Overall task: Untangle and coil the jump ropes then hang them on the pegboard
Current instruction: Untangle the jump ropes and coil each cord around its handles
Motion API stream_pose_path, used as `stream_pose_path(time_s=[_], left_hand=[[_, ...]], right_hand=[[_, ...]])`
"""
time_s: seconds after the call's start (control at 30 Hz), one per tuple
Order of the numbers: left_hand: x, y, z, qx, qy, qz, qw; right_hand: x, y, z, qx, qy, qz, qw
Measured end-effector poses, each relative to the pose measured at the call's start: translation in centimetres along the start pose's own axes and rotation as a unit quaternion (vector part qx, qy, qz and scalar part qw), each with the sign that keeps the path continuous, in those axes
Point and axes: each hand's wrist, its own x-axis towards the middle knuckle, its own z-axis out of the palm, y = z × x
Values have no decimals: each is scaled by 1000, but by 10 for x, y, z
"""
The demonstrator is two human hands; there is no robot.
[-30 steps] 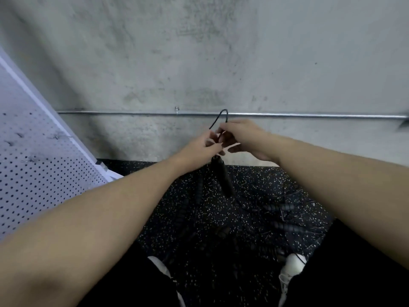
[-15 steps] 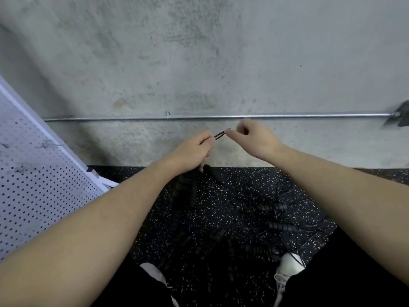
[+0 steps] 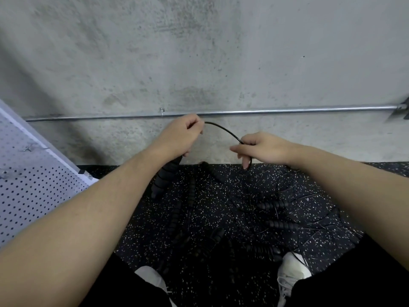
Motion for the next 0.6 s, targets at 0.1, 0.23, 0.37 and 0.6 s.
stream_pose_path(time_s=[0.1,0.23,0.37,0.6], left_hand=[[10,-15,-5,-34,56,-55,996],[15,-33,-14,-45,94,-124,987],[10,-32,-14,52,18,-152,987],[-2,2,9,270,-70,-55,959]], right_hand=[[-2,14,-3,39,-30,25,998],[-8,30,-5,24,-54,66,996],[-10,29,-8,4,35,79,996],[-1,3,-2,-81,29,47,995]])
